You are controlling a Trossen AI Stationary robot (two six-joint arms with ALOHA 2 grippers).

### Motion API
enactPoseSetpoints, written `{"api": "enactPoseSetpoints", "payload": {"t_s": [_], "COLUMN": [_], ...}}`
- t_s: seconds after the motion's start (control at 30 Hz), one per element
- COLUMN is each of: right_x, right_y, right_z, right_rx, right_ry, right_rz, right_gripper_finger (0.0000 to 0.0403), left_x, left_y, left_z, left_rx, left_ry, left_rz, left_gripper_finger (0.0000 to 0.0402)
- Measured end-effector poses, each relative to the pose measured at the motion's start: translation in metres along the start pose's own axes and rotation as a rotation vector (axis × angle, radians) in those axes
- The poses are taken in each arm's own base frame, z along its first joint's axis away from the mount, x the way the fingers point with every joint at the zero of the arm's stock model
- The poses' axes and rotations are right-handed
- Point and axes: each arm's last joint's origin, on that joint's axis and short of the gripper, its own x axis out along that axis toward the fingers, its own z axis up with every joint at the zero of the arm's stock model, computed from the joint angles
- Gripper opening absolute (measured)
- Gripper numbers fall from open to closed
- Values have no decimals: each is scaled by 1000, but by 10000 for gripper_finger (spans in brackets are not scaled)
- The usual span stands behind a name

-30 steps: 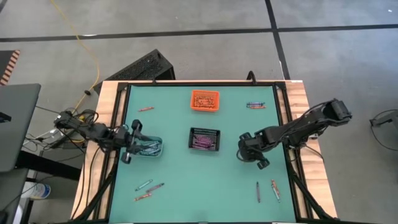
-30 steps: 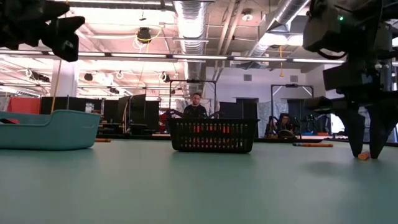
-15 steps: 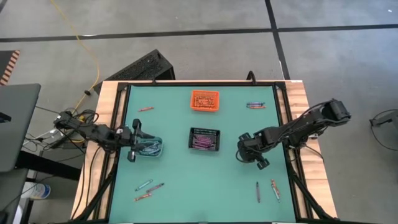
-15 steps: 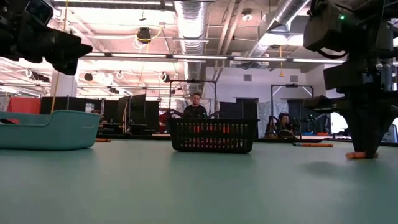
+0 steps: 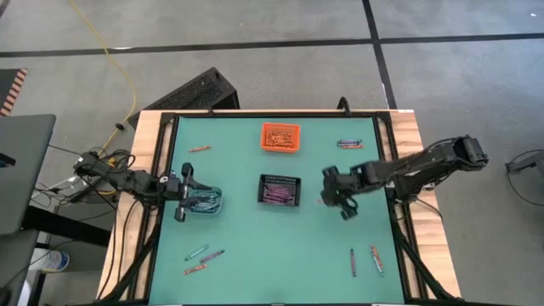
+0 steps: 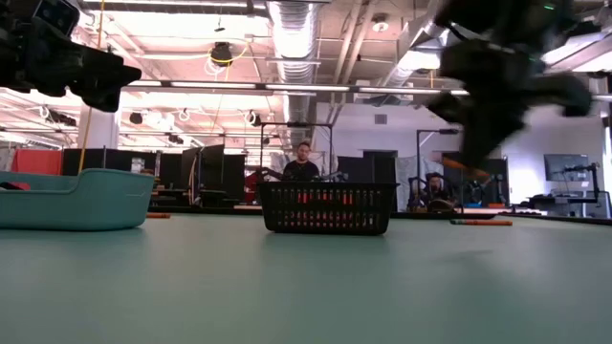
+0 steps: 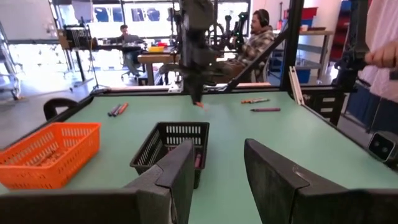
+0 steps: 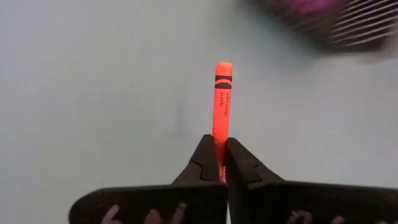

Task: Sort crayons
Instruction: Put the orange crayon into the orange bin

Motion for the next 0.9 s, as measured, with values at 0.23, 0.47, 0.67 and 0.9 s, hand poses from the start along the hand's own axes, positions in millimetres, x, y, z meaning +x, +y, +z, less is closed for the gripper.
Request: {"api": "enactPoseSetpoints", "payload": {"t_s": [0.23,0.47,0.67,0.9], "right_x": [-27,-33,-9,15], "right_y": [-65,-129,-163,-191], "right_z": [28,55,68,74], "right_rx": [82,124,141,120], "right_ry": [-87,-183,-140,-59], "right_rz": [-191,-338,-303,-210], "right_gripper_finger": [2,2,2,1], "left_x": [0,0,0,0], "left_y": [0,0,0,0], "left_z": [0,0,0,0], "left_rx": [24,11,10,10], "left_ry": [0,0,0,0], "left_rz": [0,-1,-1,3], "left_gripper_finger": [128,128,128,128]}}
